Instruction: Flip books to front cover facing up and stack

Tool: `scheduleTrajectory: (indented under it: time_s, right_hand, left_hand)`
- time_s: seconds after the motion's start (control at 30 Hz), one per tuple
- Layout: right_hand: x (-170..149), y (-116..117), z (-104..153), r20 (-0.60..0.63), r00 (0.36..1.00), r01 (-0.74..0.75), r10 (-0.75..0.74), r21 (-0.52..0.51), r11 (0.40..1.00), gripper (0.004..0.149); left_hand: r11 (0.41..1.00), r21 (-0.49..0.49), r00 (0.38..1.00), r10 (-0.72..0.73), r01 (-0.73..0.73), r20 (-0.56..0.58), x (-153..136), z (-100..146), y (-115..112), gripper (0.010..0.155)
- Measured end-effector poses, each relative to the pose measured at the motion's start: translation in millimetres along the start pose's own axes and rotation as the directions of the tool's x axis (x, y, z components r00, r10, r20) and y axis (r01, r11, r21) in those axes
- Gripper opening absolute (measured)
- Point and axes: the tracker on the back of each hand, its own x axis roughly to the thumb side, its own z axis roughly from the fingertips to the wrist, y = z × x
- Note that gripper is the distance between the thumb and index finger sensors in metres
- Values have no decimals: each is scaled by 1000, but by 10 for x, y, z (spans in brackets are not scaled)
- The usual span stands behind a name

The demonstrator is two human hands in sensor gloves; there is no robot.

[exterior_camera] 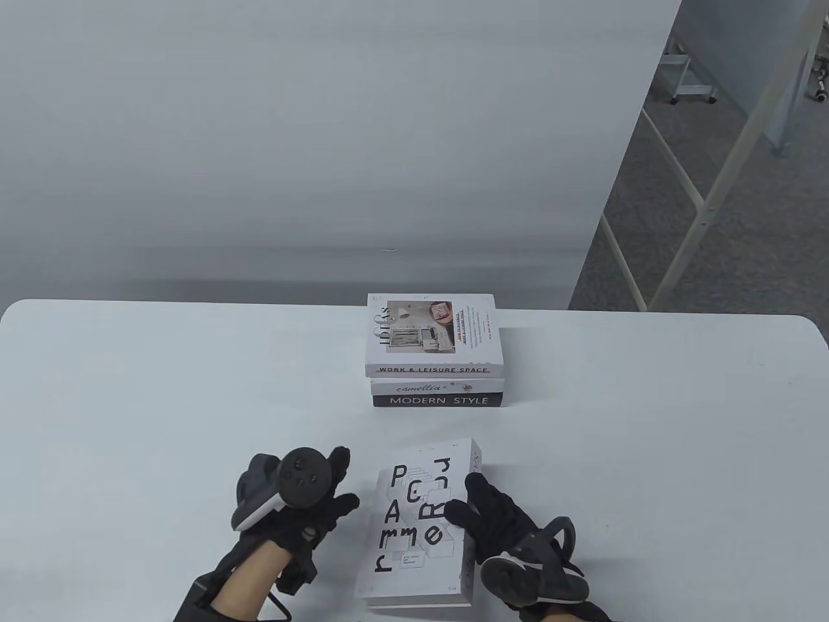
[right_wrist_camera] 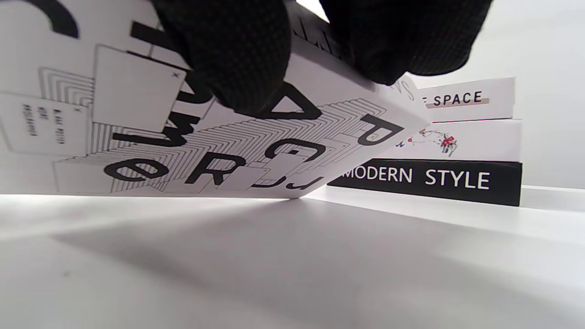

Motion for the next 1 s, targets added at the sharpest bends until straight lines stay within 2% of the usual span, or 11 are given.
scheduleTrajectory:
  time_s: [0.07,0.17,0.23,0.4,0.5,0.6,0.67,0.73,0.87,1.0]
  right_hand:
    - [-12,-14,-9,-18,1000,15,-15,-8,1000,71]
    - [-44,-21,-34,-56,998,38,-38,-14,999,70]
    - [-70,-28,-64,-95,993,75,-76,-24,997,70]
    - [-133,-80,-101,-187,966,169,-180,-73,983,69]
    - [-228,-115,-99,-262,922,264,-286,-119,957,70]
    - [-352,-129,-101,-343,833,396,-434,-179,901,70]
    - [-437,-126,-114,-385,746,486,-544,-244,839,70]
    - [-504,-118,-169,-404,650,574,-643,-293,765,71]
    - [-603,-131,-411,-405,453,745,-794,-317,587,71]
    - [-670,-188,-707,-415,380,774,-827,-347,529,72]
  left_hand:
    - [995,49,996,-93,92,15,1,72,209,77]
    - [989,16,987,-149,148,63,54,162,425,79]
    - [982,83,982,-176,171,65,108,243,548,81]
    - [943,116,946,-319,311,58,171,346,667,90]
    - [929,121,934,-356,349,40,145,382,705,98]
    - [940,109,943,-330,324,37,91,403,736,104]
    - [944,115,948,-315,309,39,61,412,764,105]
    - [947,110,951,-306,301,33,37,431,796,105]
    - [938,104,943,-333,330,13,11,480,866,106]
    - [943,114,948,-318,314,22,2,515,921,106]
